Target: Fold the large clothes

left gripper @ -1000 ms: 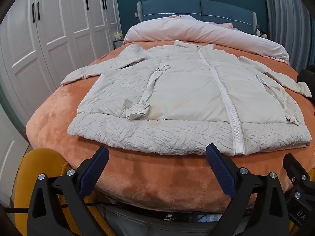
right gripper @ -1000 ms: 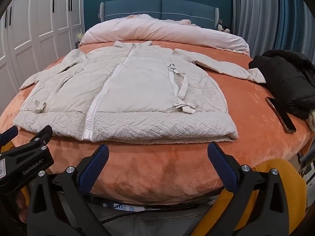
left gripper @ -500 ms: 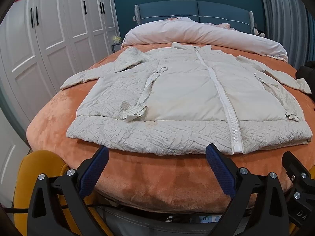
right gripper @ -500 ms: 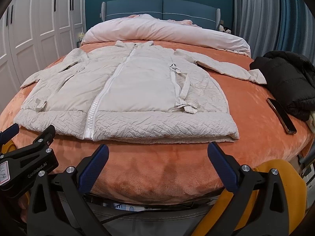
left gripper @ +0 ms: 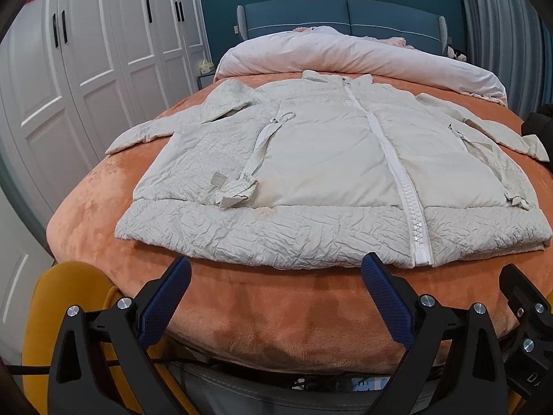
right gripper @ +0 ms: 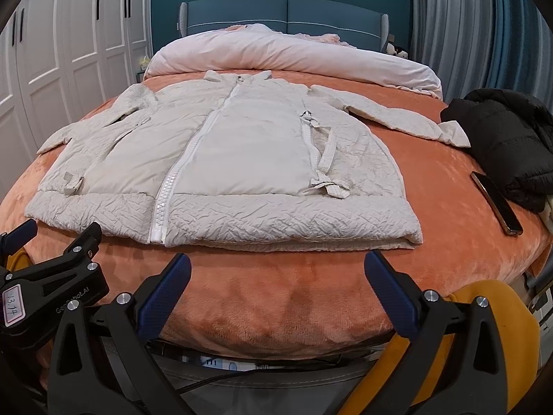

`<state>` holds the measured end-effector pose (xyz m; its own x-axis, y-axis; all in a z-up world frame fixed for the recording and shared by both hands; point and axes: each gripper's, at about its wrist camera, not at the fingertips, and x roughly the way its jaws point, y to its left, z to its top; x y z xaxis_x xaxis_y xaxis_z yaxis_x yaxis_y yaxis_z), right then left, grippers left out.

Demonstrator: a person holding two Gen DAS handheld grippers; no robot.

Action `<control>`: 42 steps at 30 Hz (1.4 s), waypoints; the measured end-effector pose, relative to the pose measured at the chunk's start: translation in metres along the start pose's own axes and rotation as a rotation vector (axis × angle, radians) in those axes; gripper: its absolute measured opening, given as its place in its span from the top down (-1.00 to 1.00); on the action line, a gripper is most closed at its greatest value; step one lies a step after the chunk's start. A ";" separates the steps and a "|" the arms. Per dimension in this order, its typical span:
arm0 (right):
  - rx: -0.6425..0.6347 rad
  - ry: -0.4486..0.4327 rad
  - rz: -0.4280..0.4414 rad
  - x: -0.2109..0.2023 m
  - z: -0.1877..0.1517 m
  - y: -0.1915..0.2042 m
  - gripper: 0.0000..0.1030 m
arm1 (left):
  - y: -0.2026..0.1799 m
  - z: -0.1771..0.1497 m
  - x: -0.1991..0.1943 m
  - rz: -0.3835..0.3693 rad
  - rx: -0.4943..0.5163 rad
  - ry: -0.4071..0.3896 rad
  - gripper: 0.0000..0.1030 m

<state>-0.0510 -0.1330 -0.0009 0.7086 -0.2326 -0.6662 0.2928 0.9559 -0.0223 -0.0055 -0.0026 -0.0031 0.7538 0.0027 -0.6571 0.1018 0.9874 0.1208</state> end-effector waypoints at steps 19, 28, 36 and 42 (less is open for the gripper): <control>-0.019 0.003 0.013 0.002 -0.002 0.005 -0.90 | -0.002 -0.004 -0.001 -0.013 0.016 -0.009 -0.87; -0.020 0.003 0.014 0.002 -0.003 0.005 -0.90 | -0.005 -0.004 -0.002 -0.016 0.026 -0.013 -0.87; -0.020 0.004 0.014 0.003 -0.003 0.005 -0.90 | -0.005 -0.004 -0.002 -0.017 0.026 -0.013 -0.87; -0.022 0.006 0.014 0.004 -0.004 0.007 -0.90 | -0.005 -0.004 -0.002 -0.017 0.026 -0.012 -0.87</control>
<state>-0.0489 -0.1268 -0.0061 0.7086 -0.2177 -0.6711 0.2685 0.9629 -0.0289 -0.0097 -0.0070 -0.0054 0.7593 -0.0159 -0.6505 0.1316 0.9828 0.1295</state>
